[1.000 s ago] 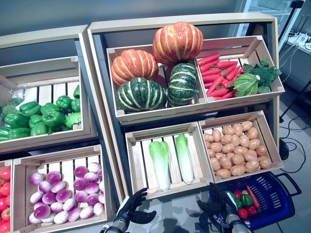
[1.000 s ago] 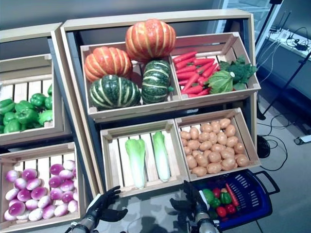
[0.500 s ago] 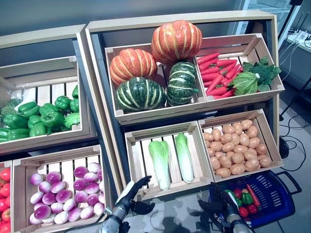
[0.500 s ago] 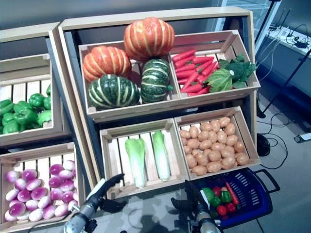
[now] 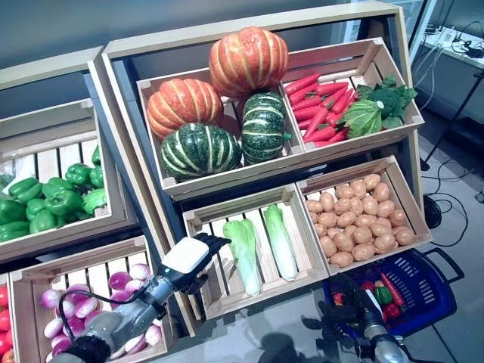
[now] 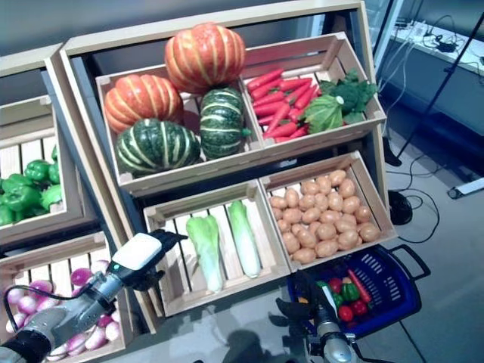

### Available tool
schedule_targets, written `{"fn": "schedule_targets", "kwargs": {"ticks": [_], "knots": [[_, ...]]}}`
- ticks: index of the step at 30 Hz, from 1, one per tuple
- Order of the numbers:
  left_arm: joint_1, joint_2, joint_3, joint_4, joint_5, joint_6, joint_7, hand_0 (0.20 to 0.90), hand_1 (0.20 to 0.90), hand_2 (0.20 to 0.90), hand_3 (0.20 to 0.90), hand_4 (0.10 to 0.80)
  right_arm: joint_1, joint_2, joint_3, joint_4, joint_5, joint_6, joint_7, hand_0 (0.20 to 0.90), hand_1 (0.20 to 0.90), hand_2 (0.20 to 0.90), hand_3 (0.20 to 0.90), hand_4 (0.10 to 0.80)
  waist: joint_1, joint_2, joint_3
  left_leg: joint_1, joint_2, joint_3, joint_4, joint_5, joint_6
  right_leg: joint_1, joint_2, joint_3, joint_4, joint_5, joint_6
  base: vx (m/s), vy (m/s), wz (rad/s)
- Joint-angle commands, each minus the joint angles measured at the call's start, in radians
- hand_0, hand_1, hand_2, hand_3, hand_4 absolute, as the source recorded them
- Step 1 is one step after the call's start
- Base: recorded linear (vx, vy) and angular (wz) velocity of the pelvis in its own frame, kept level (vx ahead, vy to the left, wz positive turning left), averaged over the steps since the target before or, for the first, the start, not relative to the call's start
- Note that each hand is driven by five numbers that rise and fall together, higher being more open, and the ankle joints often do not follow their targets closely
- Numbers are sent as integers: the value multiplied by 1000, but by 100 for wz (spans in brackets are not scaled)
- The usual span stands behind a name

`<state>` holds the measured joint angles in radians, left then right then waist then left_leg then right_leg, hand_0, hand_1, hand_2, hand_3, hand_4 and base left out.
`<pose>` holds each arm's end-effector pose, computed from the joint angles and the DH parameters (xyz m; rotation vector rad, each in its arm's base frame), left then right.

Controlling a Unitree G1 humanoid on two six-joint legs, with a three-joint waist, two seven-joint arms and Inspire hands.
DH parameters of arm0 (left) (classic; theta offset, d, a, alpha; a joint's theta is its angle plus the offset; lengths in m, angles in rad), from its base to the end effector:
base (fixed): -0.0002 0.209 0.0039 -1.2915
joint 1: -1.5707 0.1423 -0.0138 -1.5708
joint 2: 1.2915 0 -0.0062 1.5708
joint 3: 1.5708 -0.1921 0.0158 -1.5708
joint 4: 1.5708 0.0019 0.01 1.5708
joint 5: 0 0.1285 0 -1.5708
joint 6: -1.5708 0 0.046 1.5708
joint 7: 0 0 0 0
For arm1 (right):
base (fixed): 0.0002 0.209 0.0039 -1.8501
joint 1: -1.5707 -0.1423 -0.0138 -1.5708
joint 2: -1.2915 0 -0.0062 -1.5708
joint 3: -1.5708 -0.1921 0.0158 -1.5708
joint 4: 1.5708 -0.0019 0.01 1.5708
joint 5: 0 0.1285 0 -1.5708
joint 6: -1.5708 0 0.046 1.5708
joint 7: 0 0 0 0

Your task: Put vegetables into the basket

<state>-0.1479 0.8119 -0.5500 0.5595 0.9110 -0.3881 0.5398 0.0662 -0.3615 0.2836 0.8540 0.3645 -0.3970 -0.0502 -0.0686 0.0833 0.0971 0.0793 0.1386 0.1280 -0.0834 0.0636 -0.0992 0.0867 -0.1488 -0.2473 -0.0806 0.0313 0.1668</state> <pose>0.1782 0.2785 -0.0015 1.6079 -0.2415 -0.4664 0.1118 -0.2331 -0.0769 -0.1341 0.5526 -0.0901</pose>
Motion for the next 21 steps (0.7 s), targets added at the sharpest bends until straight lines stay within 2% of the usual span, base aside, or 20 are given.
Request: {"fn": "schedule_targets", "kwargs": {"ticks": [1,3,7,11,14,17,21], "knots": [[-178,82,22,-15,15,69,121,900,900,900,900,800,-80,-52,-15,-132,78,-46,25,900,900,900,900,800,-29,-43,45,-90,-26,73,209,-89,5,-108,2,46,247,-103,-56,-156,71,-15],[-238,97,-19,19,44,100,160,900,900,900,900,800,-113,-73,-7,-142,102,-47,22,900,900,900,900,800,-39,-44,85,-159,-9,84,296,-110,1,-189,-12,52,341,-129,-63,-152,35,-12],[-285,126,-49,40,94,124,192,900,900,900,900,800,-138,-99,0,-175,141,-52,19,900,900,900,900,800,-47,-50,128,-249,14,91,400,-129,-8,-269,-19,66,436,-159,-74,-138,-16,1],[-377,177,-129,63,152,125,202,900,900,900,900,800,-187,-131,16,-188,155,-78,10,900,900,900,900,800,-62,-54,171,-352,42,92,510,-158,-10,-368,-22,89,550,-197,-91,-153,2,-13],[-432,199,-165,69,195,128,210,900,900,900,900,800,-219,-150,21,-190,166,-81,-4,900,900,900,900,800,-60,-59,189,-405,57,84,570,-182,-6,-421,-31,91,621,-221,-92,-108,-5,11],[-529,231,-219,89,208,147,232,900,900,900,900,800,-265,-188,15,-200,197,-86,-13,900,900,900,900,800,-52,-72,218,-517,74,54,713,-248,4,-524,-74,97,778,-269,-88,-135,-25,-4],[-593,238,-243,123,225,157,261,900,900,900,900,800,-296,-210,9,-213,204,-80,-27,900,900,900,900,800,-52,-80,228,-608,96,37,830,-299,4,-612,-106,107,893,-304,-82,-92,-15,3]]}}
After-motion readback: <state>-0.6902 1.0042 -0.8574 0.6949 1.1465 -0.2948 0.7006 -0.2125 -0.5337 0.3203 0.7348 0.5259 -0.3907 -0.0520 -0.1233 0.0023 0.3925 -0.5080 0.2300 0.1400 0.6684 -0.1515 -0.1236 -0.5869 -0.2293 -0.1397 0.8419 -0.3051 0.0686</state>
